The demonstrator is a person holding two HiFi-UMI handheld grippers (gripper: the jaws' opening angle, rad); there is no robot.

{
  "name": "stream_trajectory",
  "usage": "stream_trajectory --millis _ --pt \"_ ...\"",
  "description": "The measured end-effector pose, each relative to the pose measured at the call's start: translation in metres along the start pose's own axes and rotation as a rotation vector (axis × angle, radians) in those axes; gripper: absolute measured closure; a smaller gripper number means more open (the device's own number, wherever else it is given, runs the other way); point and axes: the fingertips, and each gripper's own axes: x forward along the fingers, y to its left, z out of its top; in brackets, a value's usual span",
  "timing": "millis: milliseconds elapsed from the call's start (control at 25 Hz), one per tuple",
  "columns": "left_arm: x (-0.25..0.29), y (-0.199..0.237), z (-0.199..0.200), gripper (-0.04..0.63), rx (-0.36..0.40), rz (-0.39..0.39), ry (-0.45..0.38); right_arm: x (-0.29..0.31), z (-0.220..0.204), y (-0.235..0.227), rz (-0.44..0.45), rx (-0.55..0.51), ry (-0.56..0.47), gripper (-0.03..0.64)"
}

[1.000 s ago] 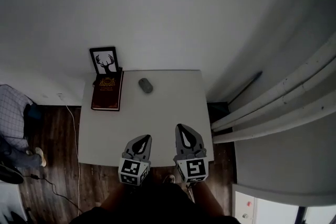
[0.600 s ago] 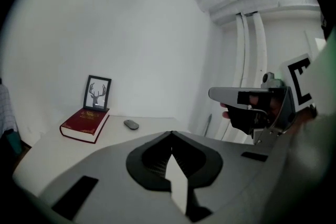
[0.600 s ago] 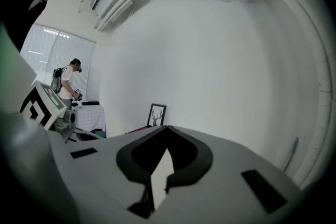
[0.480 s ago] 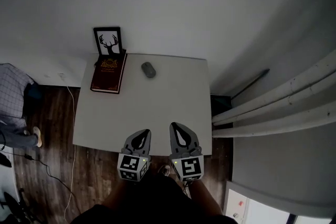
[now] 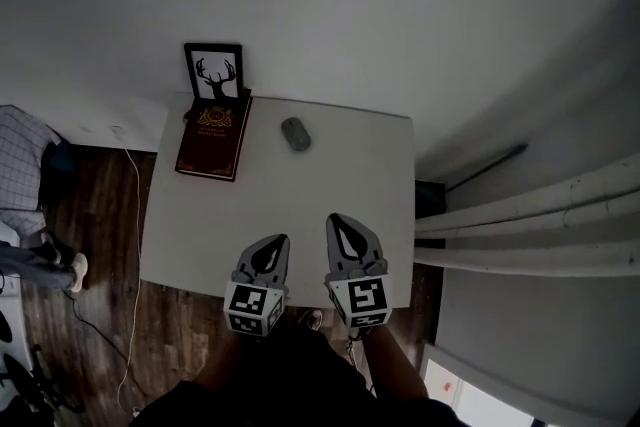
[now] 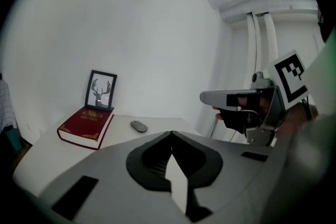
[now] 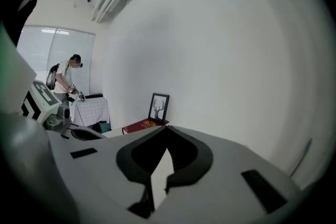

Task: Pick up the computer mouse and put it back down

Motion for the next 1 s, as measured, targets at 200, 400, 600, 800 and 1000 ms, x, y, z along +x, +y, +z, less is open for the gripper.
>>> stream_trajectory --millis 200,400,600,800,1000 --pt "0.024 0.028 0.001 0.594 0.006 -0.024 0.024 0.055 -0.011 -0.001 0.024 -0.006 0.081 0.597" --pt "0.043 0.054 0.002 0.594 0.012 -0.056 0.053 0.106 -0.026 0.000 0.049 0.005 0.156 0.597" --pt "0.059 0.082 0.002 0.594 -0.009 -0.060 0.089 0.147 -0.046 -0.005 0.082 0.046 0.257 0.597" --pt "0.068 0.094 -0.006 0.594 -0.005 -0.080 0.117 0.189 -0.076 -0.021 0.116 0.091 0.356 0.595" --pt "0.075 0.103 -0.014 0.594 -0.034 -0.084 0.144 0.222 -0.107 -0.039 0.130 0.187 0.456 0.594"
